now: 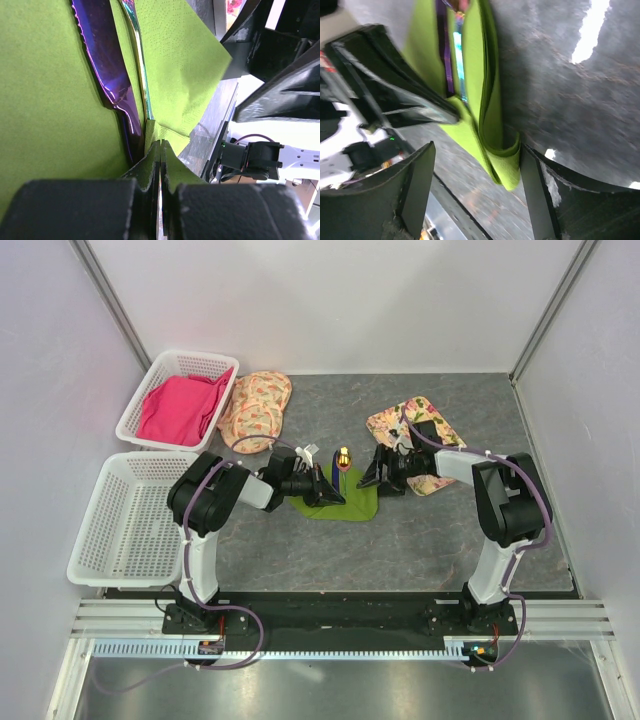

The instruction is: Place the utensils on the paper napkin and roll it up

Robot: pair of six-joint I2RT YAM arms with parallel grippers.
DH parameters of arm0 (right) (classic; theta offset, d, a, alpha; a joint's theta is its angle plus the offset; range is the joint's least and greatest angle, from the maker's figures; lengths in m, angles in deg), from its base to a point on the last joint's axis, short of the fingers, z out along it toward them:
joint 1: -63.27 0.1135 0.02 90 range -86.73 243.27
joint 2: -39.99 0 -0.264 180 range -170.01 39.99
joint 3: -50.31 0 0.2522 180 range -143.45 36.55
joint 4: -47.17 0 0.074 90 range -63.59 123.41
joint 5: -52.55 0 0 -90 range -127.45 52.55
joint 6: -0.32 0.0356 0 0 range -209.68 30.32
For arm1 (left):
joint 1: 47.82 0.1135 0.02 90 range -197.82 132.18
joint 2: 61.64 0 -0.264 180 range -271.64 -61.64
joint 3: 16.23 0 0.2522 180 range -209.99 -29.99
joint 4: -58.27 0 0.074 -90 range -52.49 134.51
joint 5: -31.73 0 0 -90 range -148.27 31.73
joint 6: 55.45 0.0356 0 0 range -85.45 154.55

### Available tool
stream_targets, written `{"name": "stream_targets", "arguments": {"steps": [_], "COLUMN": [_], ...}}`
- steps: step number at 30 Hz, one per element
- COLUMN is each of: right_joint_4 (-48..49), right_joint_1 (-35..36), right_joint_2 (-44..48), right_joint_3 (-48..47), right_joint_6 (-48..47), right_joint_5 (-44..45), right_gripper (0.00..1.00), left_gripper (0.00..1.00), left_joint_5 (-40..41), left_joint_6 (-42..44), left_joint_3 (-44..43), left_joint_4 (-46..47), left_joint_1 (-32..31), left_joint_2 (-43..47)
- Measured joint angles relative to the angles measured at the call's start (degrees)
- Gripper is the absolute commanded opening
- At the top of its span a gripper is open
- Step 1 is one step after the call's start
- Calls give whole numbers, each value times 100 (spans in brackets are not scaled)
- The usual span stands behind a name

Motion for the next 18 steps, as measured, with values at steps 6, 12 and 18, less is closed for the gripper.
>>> {"name": "stream_targets", "arguments": {"steps": [6,12,18], "right_joint_4": [966,1550,1327], "right_joint_1": [0,2,20], "right_joint_2": [0,-13,-24], "right_joint_3": [278,345,356], "right_joint_6": [673,1180,1056], "right_joint_5": [-516,-754,-625], "right_gripper": [74,81,82], "left_gripper": [2,2,2], "left_joint_5": [0,0,0], "left_joint_6": [-2,0,-2], "left_joint_3": [-2,-2,-2], "left_joint_4": [-11,-11,-13], "left_joint_1": [0,0,0], "left_joint_2": [0,0,0]}}
